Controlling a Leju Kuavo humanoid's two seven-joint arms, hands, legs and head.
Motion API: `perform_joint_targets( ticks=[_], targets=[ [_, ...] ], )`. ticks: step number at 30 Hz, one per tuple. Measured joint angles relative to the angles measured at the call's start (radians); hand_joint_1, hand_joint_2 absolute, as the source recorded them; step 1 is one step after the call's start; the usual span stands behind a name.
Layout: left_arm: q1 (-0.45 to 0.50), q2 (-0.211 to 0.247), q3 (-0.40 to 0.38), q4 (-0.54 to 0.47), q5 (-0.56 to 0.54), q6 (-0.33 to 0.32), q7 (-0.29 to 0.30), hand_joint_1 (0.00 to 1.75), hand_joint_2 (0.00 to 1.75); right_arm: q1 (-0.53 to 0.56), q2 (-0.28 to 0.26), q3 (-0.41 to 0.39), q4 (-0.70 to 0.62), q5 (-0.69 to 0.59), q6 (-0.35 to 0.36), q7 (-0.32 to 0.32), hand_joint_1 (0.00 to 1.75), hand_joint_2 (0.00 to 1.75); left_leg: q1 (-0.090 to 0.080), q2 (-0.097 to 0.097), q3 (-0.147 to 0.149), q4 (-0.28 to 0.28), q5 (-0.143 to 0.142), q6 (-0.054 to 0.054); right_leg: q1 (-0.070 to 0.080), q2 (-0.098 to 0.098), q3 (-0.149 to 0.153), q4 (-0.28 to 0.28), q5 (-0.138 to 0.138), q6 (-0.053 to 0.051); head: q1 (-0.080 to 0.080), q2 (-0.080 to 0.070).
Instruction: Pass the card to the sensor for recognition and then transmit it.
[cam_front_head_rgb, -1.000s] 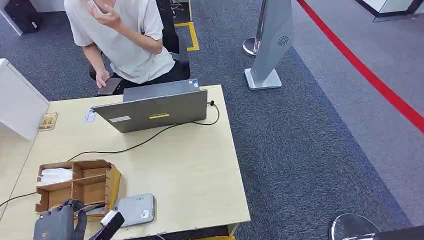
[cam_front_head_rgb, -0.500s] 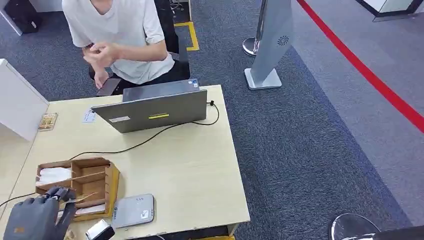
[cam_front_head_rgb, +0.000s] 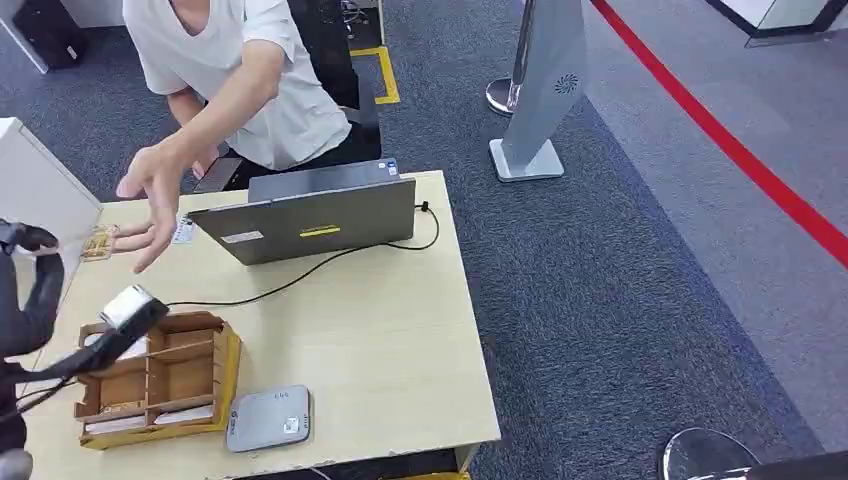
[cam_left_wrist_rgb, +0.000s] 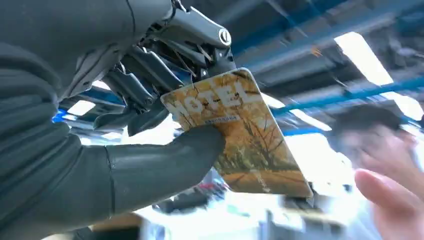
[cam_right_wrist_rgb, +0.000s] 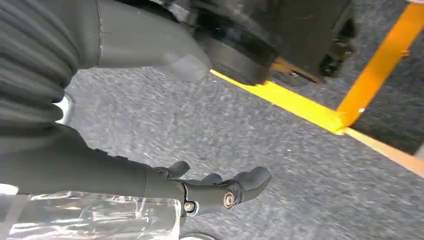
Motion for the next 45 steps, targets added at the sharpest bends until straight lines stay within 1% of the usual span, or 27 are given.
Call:
perform_joint_targets(
  ticks=[3,6,8,12,13,20,24,28,32,37,39,41,42,43,44,45],
  targets=[
    [-0.114,-0.002,0.036,0.16,-0.031,0.035,-0.025,1.75,1.75,-0.039,-0.005,0.043,0.014,-0.029,0.0,-0.015,0.0,1.75,0.001,0.001,0.0,0.0,0.002,-0.001,0.0,0.001,-0.001,0.0,0.001,0.0,0.0,0.0],
    [-0.199,0.009,0.063,0.316,-0.045,0.056,-0.041,1.75,1.75,-0.064,-0.005,0.078,0.045,-0.073,0.0,-0.078,0.0,1.75,0.0,0.001,0.0,0.0,0.002,-0.001,0.0,0.002,-0.001,0.001,0.001,0.0,-0.001,0.0],
    [-0.224,0.013,0.072,0.372,-0.047,0.061,-0.042,1.75,1.75,-0.071,-0.006,0.089,0.058,-0.079,0.0,-0.092,0.0,1.75,0.001,0.001,-0.001,0.0,0.002,-0.001,0.0,0.003,-0.001,0.001,0.001,0.0,0.0,0.0],
    [-0.245,0.016,0.08,0.437,-0.046,0.058,-0.036,1.75,1.75,-0.081,-0.006,0.107,0.074,-0.089,0.0,-0.099,0.0,1.75,0.001,0.001,-0.002,0.0,0.001,-0.001,0.0,0.002,-0.002,0.001,0.001,0.0,0.0,0.0],
    [-0.247,0.018,0.081,0.447,-0.042,0.057,-0.034,0.0,1.75,-0.082,-0.006,0.109,0.076,-0.094,0.0,-0.1,0.0,1.75,0.001,0.001,-0.002,0.0,0.001,-0.001,0.0,0.003,-0.002,0.0,0.001,0.0,0.0,0.0],
    [-0.256,0.031,0.102,0.502,0.048,0.043,-0.039,0.0,1.75,-0.073,-0.006,0.109,0.086,-0.09,0.0,-0.099,0.0,1.75,0.0,0.001,-0.003,0.0,0.001,-0.001,0.0,0.002,-0.003,0.0,0.001,0.0,0.0,0.0],
    [-0.248,0.04,0.109,0.514,0.064,0.055,-0.039,0.0,1.75,-0.068,-0.006,0.109,0.087,-0.092,0.0,-0.095,0.0,1.75,0.0,0.001,-0.003,0.0,0.001,-0.001,0.0,0.002,-0.003,0.0,0.001,0.0,0.0,0.0],
    [-0.214,0.049,0.122,0.514,0.078,0.068,-0.04,0.0,1.75,-0.062,-0.006,0.107,0.087,-0.092,0.0,-0.093,0.0,1.75,0.001,0.001,-0.003,0.0,0.001,-0.001,0.0,0.002,-0.003,0.0,0.001,0.0,0.0,0.0],
    [-0.161,0.061,0.14,0.486,0.106,0.089,-0.052,0.0,1.75,-0.045,-0.006,0.09,0.084,-0.076,0.0,-0.084,0.0,1.75,0.001,0.002,-0.003,0.0,0.001,-0.002,0.0,0.003,-0.003,0.0,0.001,0.0,0.0,0.0],
    [-0.08,0.082,0.172,0.42,0.131,0.11,-0.058,0.0,1.75,-0.023,-0.006,0.066,0.079,-0.076,0.0,-0.073,0.0,1.75,0.001,0.002,-0.005,0.0,0.0,-0.002,0.0,0.003,-0.004,0.0,0.0,0.0,0.0,0.0],
    [-0.011,0.1,0.204,0.384,0.16,0.128,-0.059,0.0,1.75,-0.014,-0.006,0.057,0.075,-0.069,0.0,-0.063,0.0,1.75,0.0,0.005,-0.004,-0.001,-0.001,-0.003,0.0,0.006,-0.004,0.0,0.0,0.0,0.0,0.0],
    [0.082,0.121,0.271,0.342,0.191,0.144,-0.077,0.0,1.75,0.005,-0.006,0.041,0.068,-0.058,0.0,-0.05,0.0,1.75,0.001,0.009,-0.003,-0.001,-0.003,-0.003,0.0,0.01,-0.004,0.001,-0.001,0.0,-0.001,0.0],
    [0.127,0.127,0.317,0.327,0.212,0.144,-0.083,0.0,1.75,0.012,-0.006,0.035,0.065,-0.058,0.0,-0.046,0.0,1.75,0.001,0.009,-0.003,-0.001,-0.003,-0.003,0.0,0.01,-0.004,0.0,-0.001,0.0,0.0,0.0],
    [0.183,0.132,0.368,0.309,0.242,0.142,-0.086,0.0,1.75,0.016,-0.006,0.03,0.063,-0.055,0.0,-0.027,0.0,1.75,0.001,0.01,-0.003,-0.001,-0.003,-0.003,0.0,0.011,-0.005,0.001,-0.001,-0.001,0.001,0.0],
    [0.241,0.133,0.419,0.3,0.277,0.139,-0.097,0.0,1.75,0.022,-0.006,0.024,0.057,-0.045,0.0,0.001,0.0,1.75,0.001,0.011,-0.003,-0.001,-0.005,-0.004,0.0,0.012,-0.005,0.001,-0.002,-0.001,0.0,0.0],
    [0.3,0.129,0.49,0.287,0.325,0.12,-0.12,0.0,1.75,0.033,-0.006,0.015,0.044,-0.026,0.0,0.037,0.0,1.75,0.001,0.013,-0.001,-0.001,-0.006,-0.004,0.0,0.014,-0.005,0.001,-0.003,-0.001,0.0,0.0]
  ],
)
